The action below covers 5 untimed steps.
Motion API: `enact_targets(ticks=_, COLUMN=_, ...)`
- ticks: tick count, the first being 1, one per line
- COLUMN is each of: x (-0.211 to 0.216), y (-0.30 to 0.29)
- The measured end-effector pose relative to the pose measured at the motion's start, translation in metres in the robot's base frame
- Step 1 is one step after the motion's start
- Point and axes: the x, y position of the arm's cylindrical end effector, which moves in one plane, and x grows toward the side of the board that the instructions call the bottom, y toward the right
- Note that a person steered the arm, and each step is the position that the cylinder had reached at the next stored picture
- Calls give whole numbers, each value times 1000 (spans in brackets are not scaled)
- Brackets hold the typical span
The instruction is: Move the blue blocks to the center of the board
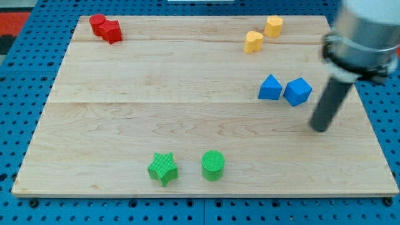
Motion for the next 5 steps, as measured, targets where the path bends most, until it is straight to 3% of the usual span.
enact_targets(ticks=2, x=-63, y=10)
enact_targets(ticks=5, x=-71, y=-66)
